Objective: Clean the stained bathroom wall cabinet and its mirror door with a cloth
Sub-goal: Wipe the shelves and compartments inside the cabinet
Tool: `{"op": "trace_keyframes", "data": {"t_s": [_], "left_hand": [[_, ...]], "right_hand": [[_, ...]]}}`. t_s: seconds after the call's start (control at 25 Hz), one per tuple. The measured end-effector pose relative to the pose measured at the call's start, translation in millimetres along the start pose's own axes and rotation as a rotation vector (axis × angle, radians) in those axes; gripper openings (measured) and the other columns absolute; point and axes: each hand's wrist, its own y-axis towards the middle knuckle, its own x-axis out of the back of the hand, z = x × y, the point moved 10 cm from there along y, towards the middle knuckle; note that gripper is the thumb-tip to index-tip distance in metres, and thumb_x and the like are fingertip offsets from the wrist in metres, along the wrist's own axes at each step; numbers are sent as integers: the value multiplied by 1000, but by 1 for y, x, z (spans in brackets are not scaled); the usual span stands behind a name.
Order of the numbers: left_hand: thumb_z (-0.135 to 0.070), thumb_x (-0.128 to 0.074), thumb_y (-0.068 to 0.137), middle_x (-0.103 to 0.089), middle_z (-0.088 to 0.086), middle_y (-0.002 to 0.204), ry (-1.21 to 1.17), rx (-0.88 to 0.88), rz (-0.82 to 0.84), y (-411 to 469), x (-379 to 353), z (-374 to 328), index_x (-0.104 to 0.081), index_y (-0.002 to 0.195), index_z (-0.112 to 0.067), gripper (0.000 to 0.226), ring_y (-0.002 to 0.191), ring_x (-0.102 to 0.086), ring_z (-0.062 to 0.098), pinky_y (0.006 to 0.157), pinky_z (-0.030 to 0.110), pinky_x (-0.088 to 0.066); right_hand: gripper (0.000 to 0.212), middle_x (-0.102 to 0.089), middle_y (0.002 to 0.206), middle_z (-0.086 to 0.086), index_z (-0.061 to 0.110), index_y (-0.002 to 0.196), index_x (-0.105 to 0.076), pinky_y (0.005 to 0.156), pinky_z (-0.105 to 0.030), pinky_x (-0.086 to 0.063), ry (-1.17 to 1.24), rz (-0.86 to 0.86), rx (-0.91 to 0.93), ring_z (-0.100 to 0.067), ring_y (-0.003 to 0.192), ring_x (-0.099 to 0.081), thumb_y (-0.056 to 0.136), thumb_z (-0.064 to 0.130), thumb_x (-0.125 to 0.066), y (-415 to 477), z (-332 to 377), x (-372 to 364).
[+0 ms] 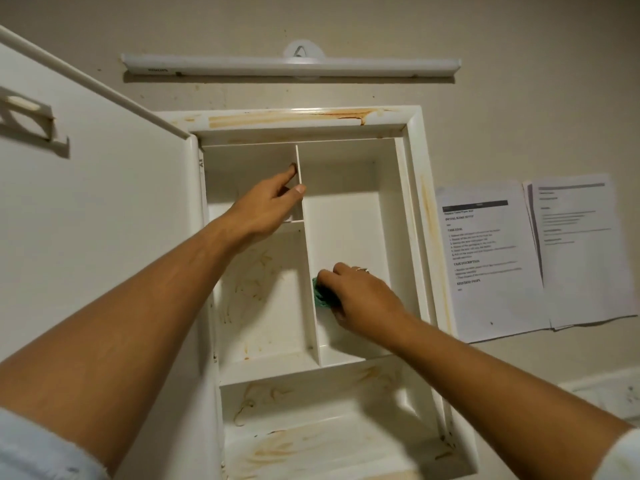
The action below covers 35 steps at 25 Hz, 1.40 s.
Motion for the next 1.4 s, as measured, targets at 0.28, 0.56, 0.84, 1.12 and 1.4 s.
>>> {"op": "trace_keyframes", "data": {"t_s": [0.28, 0.56, 0.84, 1.12, 1.4], "left_hand": [[-42, -44, 107, -57, 1, 145, 11, -17, -30, 0, 1, -3, -27, 161, -31, 57, 125, -58, 20, 111, 46, -46], [-45, -45, 106, -53, -1, 148, -26, 1, -22, 5, 0, 7, -25, 160, -33, 59, 128, -57, 20, 112, 48, -44], [-49, -42, 106, -56, 0, 147, -4, -1, 7, 0, -2, 2, -26, 160, -36, 58, 126, -58, 21, 111, 50, -46], [-46, -43, 107, -54, 3, 148, -7, -3, 2, 7, -2, 7, -23, 161, -37, 58, 128, -57, 22, 112, 50, -45], [-53, -41, 103, -60, 1, 141, 7, 3, 18, 12, -3, 13, -24, 161, -37, 62, 122, -60, 20, 110, 49, -46]], "right_hand": [[24, -62, 112, -7, 15, 116, -65, 79, -39, -55, -118, -539, -157, -26, 100, -58, 92, 14, -66, 66, -28, 140], [37, -63, 115, -1, 23, 117, -60, 76, -38, -54, 166, -227, -31, -25, 100, -59, 83, 8, -64, 43, -17, 22], [23, -68, 109, -6, 22, 111, -74, 89, -47, -54, -469, -130, 270, -28, 103, -63, 89, 28, -76, 28, -13, 74], [48, -62, 126, -14, 14, 133, -52, 81, -43, -55, -495, -164, -180, -32, 107, -64, 90, 18, -73, 68, -50, 73], [29, -58, 107, -4, 18, 114, -57, 69, -31, -48, 59, -80, -388, -28, 93, -61, 88, 15, -68, -5, -26, -12]]}}
